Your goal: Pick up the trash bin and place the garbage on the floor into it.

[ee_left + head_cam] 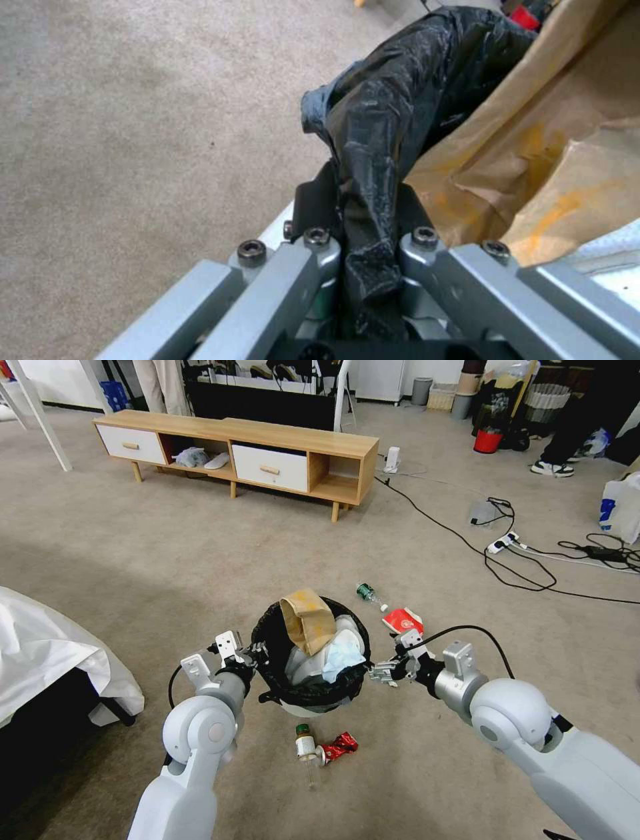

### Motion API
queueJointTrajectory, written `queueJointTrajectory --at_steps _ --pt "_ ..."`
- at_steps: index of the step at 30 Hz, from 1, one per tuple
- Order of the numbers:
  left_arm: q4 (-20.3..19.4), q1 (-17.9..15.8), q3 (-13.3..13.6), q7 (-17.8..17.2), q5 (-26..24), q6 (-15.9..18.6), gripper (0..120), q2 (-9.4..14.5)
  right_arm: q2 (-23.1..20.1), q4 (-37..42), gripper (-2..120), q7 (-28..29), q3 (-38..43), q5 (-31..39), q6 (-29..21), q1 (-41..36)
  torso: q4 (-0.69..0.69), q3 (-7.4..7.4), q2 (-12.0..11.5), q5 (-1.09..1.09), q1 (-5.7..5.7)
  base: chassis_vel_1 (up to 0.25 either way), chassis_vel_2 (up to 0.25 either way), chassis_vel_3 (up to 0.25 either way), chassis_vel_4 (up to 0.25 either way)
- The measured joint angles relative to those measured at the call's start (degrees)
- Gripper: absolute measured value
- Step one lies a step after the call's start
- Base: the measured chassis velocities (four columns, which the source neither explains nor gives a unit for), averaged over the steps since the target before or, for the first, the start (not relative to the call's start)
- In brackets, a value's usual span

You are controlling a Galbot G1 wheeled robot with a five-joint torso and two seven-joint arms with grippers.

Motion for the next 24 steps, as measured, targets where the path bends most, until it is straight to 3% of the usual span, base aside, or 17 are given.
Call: queueJointTrajectory --at_steps 24 --pt "-0.36 0.16 -0.62 0.16 -0.31 -0.19 5 0.34 -0.24 3.91 100 1.56 4.65 2.28 0.23 -1.58 0.0 0.0 0.0 0.0 0.0 0.0 0.0 0.0 0.0"
